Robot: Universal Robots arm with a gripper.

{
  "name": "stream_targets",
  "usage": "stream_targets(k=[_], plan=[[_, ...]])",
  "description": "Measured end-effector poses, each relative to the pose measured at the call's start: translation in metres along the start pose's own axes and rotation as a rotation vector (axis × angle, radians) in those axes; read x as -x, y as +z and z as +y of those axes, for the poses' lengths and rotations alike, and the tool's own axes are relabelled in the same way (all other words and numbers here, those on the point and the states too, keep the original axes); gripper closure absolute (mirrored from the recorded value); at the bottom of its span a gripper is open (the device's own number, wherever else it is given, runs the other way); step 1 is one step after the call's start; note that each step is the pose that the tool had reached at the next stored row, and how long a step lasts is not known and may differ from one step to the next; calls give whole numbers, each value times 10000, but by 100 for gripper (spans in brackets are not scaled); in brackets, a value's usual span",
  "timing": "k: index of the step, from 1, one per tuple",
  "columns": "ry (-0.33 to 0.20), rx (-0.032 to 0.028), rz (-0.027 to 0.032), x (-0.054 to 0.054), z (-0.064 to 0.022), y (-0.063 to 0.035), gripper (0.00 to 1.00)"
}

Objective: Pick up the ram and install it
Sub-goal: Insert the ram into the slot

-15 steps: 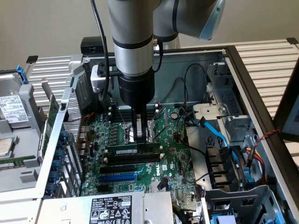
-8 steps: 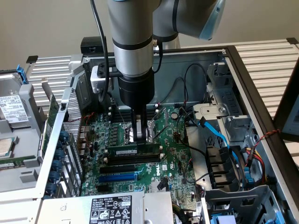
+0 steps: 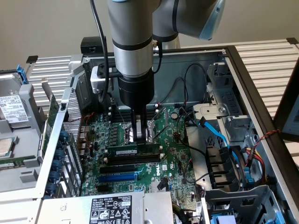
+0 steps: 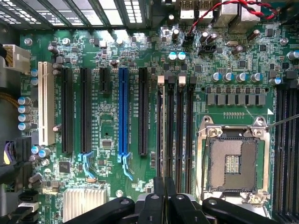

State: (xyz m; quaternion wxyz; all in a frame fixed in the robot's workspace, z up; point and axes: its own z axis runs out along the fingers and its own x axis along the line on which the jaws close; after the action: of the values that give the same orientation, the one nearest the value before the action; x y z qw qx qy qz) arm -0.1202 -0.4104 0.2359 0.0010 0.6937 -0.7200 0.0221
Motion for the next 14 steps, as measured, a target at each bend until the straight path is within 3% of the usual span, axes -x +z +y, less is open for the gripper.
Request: stream_targets(k=[7,14], plan=[[1,-71,4,0,17,15,88],[3,-80,10,1,21,26,88]])
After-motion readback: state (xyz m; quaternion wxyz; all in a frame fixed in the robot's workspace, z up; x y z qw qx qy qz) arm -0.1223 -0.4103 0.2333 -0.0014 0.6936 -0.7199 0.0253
